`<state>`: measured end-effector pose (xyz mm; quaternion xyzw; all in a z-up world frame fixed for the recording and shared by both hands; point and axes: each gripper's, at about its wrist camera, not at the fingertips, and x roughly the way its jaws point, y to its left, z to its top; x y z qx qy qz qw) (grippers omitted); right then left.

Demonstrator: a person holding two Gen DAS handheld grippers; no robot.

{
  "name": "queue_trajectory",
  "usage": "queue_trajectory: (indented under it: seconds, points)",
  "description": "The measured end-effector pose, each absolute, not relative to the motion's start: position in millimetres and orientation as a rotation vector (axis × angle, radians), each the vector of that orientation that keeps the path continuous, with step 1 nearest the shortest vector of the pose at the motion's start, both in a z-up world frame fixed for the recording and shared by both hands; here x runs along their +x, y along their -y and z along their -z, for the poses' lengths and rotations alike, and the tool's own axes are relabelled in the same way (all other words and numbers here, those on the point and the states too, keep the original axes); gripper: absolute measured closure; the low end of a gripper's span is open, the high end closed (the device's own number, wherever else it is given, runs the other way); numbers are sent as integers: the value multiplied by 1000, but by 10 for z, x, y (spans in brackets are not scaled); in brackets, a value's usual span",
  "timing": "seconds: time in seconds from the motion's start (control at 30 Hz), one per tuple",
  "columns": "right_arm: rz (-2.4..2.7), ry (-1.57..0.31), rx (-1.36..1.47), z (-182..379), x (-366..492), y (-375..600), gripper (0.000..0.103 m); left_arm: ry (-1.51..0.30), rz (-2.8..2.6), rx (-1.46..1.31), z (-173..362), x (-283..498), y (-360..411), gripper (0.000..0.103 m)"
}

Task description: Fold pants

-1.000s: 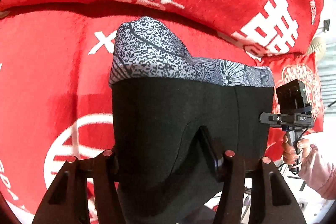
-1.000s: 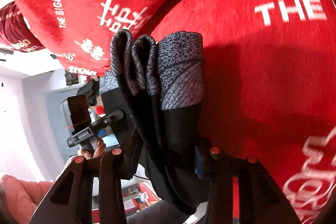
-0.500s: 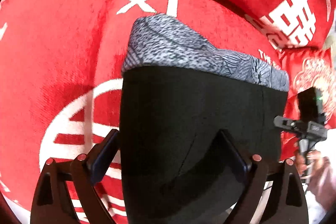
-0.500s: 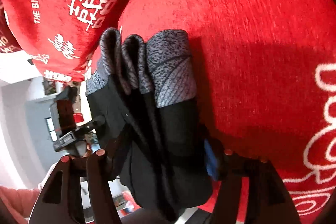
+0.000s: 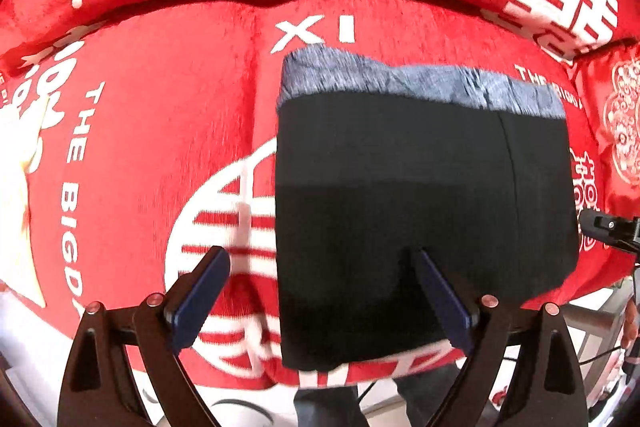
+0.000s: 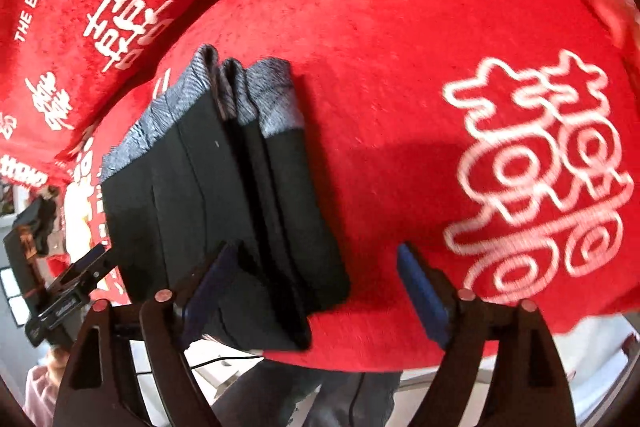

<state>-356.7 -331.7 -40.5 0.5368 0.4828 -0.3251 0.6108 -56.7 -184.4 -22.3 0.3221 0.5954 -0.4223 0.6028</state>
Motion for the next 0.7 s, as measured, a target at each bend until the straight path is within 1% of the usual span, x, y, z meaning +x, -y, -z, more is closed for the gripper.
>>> queue_trajectory:
  seconds: [0.03, 0.07, 0.1, 0.13, 0.37, 0.7]
  points:
    - [766, -1115, 1230, 370, -3596, 3274, 11, -1378, 971, 754, 200, -602, 1808, 8]
    - [785, -1119, 1218, 335, -3603, 3230, 8, -1376, 964, 756, 181, -645, 1799, 8]
    - [798, -1127, 1201, 296, -3617, 3186, 2, -1375, 962, 758, 159, -674, 1784, 8]
    - [806, -1138, 1182, 259, -3614, 3144, 0, -1371, 959, 761, 118, -709, 1752, 8]
    - [869, -1284, 977, -13, -3422, 2838, 0, -1306, 928, 834, -177, -972, 1621, 8]
    - [887, -1302, 950, -454, -3224, 2487, 0, -1259, 890, 867, -618, -1101, 1414, 8]
